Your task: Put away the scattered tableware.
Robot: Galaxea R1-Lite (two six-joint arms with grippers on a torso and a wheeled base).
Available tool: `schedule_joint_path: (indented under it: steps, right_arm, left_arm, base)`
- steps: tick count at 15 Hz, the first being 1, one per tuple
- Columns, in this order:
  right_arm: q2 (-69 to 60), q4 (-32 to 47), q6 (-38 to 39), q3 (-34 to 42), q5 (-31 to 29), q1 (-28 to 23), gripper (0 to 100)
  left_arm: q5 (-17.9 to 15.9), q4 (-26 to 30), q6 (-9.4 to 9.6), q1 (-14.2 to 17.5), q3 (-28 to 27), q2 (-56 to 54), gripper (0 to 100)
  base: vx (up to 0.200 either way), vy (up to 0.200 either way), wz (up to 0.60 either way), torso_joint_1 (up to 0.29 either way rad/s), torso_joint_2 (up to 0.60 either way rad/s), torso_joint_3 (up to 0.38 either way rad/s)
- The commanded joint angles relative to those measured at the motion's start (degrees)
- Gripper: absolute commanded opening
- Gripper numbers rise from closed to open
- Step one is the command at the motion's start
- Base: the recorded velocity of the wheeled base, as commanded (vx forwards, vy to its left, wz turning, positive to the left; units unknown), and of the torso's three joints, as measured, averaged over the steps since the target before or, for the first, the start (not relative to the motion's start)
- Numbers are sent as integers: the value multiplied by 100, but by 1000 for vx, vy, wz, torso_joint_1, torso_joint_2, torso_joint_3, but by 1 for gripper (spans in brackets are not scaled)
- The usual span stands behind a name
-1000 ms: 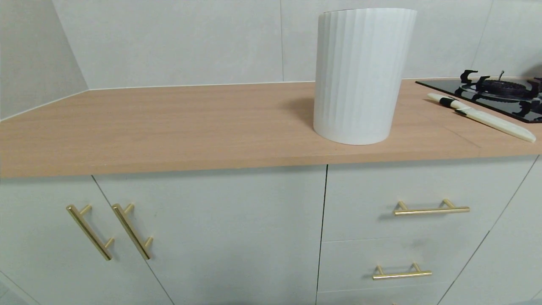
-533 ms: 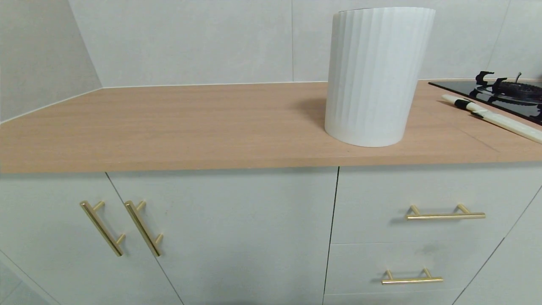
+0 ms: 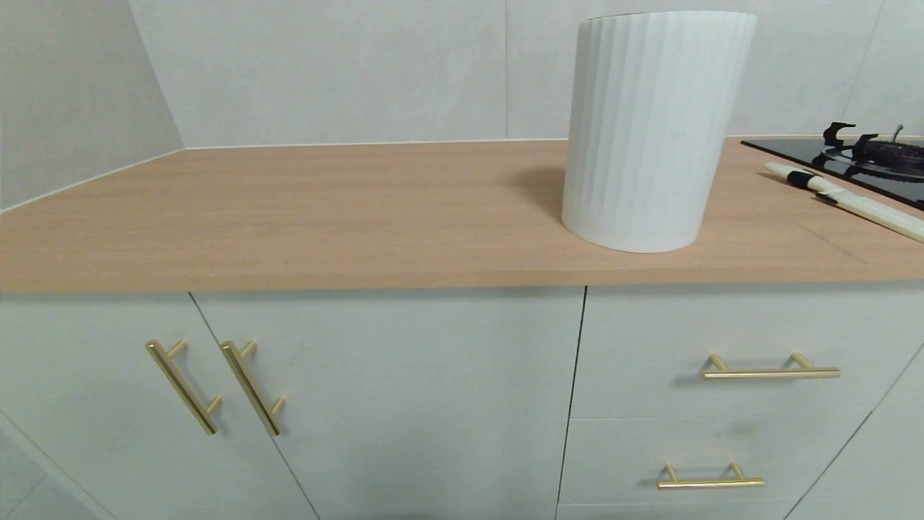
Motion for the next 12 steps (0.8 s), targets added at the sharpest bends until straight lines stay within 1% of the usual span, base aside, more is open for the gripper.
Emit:
schedule_joint_path:
  steps: [1,8,12]
  right_arm:
    - [9,-1,-2,0,4,3,100]
    - [9,-1,-2,0,4,3,100]
    - [0,-1,-2,0,4,3,100]
  left_arm:
    - [1,1,0,-1,0,7,100]
    - [1,1,9,-1,0,7,100]
    - [1,1,9,-1,0,7,100]
  base:
    - [0,0,0,0,0,0]
    - [0,0,0,0,0,0]
    - [0,-200,0,4,1,1]
